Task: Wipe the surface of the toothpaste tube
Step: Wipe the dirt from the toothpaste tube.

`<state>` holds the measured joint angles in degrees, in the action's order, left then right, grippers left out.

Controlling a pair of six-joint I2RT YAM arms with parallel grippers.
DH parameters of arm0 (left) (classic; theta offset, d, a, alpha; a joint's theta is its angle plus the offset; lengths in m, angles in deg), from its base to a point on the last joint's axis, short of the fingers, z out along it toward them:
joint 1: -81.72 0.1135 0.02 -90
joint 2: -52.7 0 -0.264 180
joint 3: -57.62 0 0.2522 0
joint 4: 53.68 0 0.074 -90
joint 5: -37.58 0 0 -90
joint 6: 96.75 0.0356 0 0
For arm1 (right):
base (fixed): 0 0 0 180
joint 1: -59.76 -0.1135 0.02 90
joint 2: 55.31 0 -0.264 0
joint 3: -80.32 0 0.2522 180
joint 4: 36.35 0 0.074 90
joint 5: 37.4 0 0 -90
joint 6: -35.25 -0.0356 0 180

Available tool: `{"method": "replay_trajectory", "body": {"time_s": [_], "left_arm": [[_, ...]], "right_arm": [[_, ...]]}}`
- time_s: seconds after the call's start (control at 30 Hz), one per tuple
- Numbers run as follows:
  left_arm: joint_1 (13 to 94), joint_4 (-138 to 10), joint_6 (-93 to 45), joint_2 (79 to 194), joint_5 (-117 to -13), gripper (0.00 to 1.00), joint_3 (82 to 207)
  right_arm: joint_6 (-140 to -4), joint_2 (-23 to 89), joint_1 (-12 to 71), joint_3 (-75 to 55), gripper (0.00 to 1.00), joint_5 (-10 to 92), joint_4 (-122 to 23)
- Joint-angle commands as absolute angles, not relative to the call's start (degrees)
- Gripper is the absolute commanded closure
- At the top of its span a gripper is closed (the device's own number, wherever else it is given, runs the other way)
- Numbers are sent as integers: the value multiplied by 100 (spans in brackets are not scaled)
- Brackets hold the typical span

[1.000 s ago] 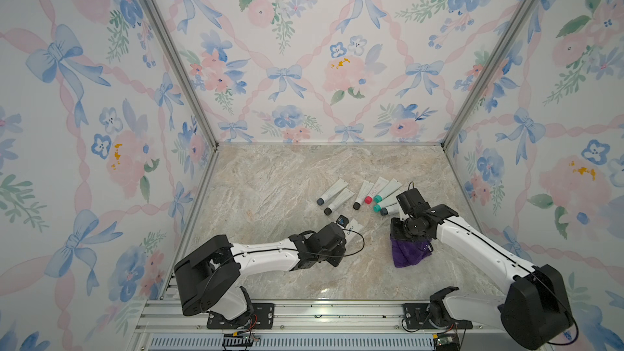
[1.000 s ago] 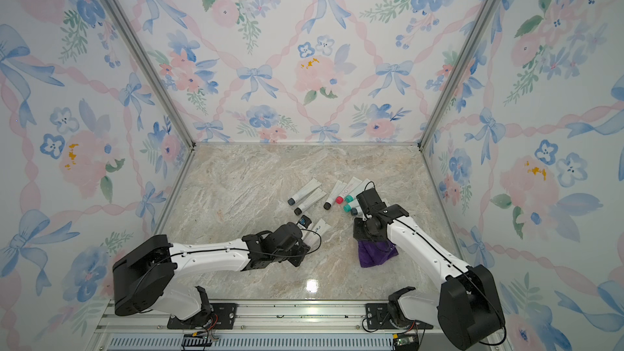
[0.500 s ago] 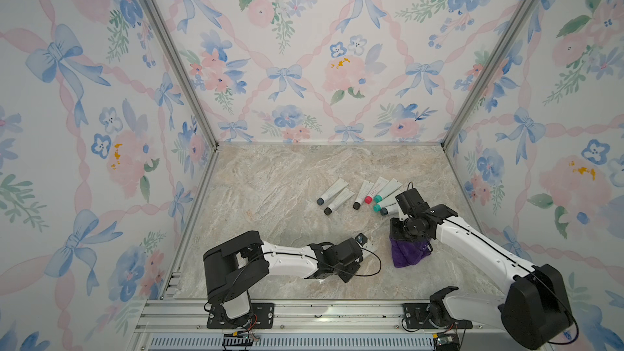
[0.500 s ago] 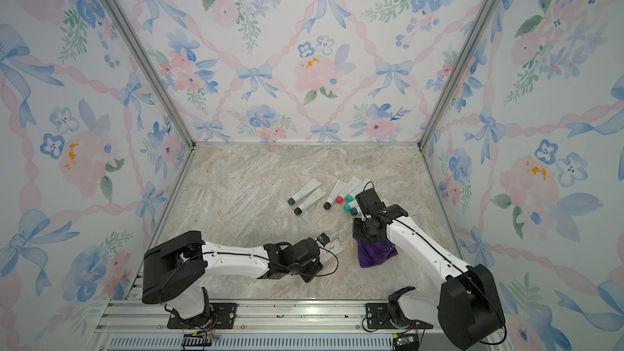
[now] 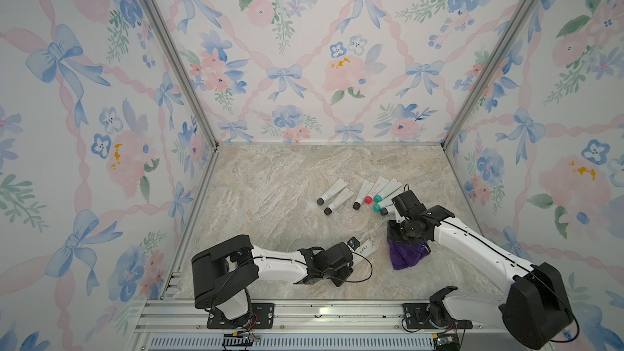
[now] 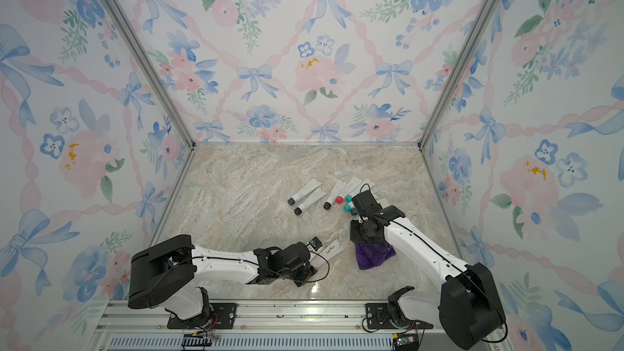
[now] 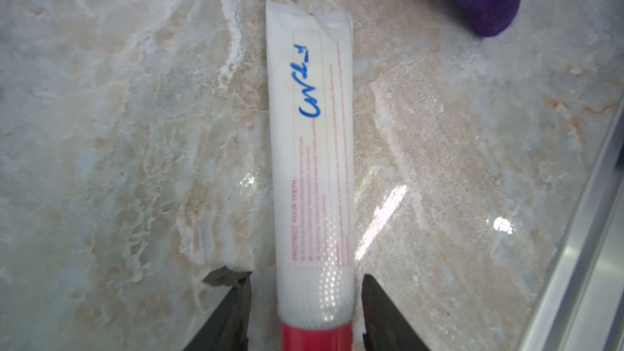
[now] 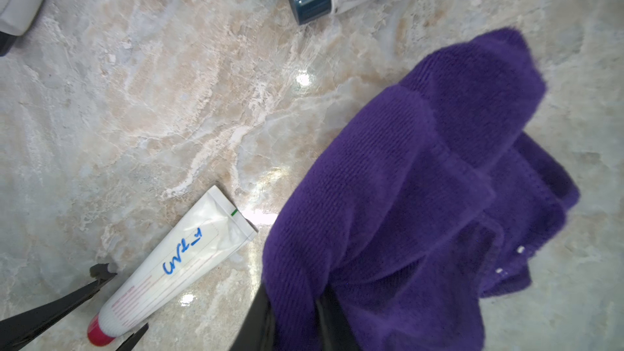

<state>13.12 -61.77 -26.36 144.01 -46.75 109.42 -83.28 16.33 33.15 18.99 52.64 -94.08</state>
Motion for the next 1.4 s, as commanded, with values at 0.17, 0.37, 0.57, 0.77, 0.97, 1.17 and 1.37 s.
{"method": "replay_trajectory", "body": {"time_s": [0.17,0.37,0.57,0.77,0.97,1.17,1.37], "left_arm": [[1335,-5844,-2512,14574,-4872,65,10777],[1351,-5733,-2512,14560,-4967,71,10679],[1350,-5649,-2512,14518,-5039,72,10603],[1351,-5397,-2631,14298,-4952,72,10410],[1351,-5157,-2805,14010,-4856,72,10125],[1351,-5058,-2837,13856,-4780,71,9982],[1351,-5049,-2811,13917,-4868,69,10005]], "right_arm": [[-8423,1920,3174,1885,80,3905,-9040],[-8504,2350,2986,1833,80,3014,-8686],[-8560,2677,2770,1769,80,2725,-8575],[-8338,3088,2690,1654,80,3087,-8810],[-8099,3357,2676,1294,80,4052,-9406],[-7909,3494,2650,1118,80,4847,-9857],[-7961,3390,2624,1122,80,4476,-9655]]}}
